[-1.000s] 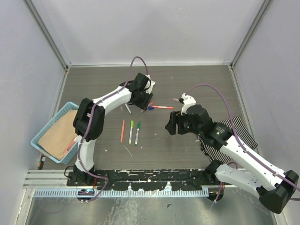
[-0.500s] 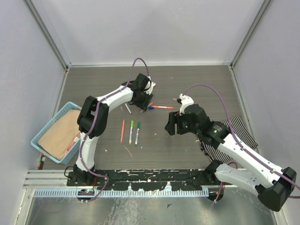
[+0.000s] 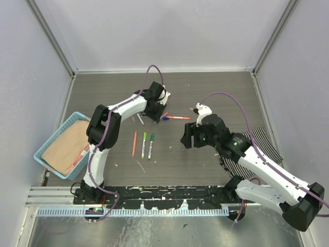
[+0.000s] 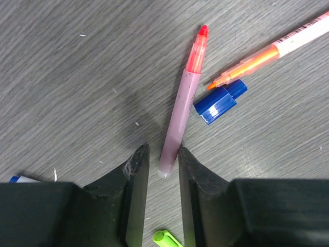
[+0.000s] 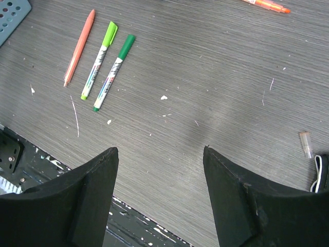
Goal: Insert the pens into the pen caps
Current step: Pick up the pen from the center of the board.
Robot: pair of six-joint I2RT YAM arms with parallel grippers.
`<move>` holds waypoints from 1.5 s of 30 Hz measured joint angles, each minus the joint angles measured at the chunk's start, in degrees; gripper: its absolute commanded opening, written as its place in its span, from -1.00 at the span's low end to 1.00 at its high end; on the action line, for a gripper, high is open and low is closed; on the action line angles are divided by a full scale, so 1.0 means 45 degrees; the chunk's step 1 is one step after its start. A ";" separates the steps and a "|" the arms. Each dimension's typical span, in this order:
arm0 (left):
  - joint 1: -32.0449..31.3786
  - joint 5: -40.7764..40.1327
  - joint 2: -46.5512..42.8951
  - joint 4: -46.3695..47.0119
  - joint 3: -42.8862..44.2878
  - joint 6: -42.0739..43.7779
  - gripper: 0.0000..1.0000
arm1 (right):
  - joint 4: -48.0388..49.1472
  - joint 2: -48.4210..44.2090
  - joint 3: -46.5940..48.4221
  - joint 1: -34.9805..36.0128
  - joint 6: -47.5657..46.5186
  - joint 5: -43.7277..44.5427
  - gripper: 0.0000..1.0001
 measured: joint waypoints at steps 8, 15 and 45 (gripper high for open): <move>0.0078 -0.0063 0.0053 0.0015 0.0044 0.0005 -0.61 | 0.0000 0.0078 0.0000 0.0000 0.0000 0.0010 0.44; 0.0170 -0.0039 -0.0068 0.0267 -0.0146 -0.0063 -0.69 | 0.0000 0.0053 0.0000 0.0000 0.0058 0.0282 0.44; -0.3604 0.0593 -0.9364 0.3764 -0.7883 -0.4789 -0.68 | 0.6018 -0.1379 -0.3123 -0.1044 0.4896 0.0083 0.30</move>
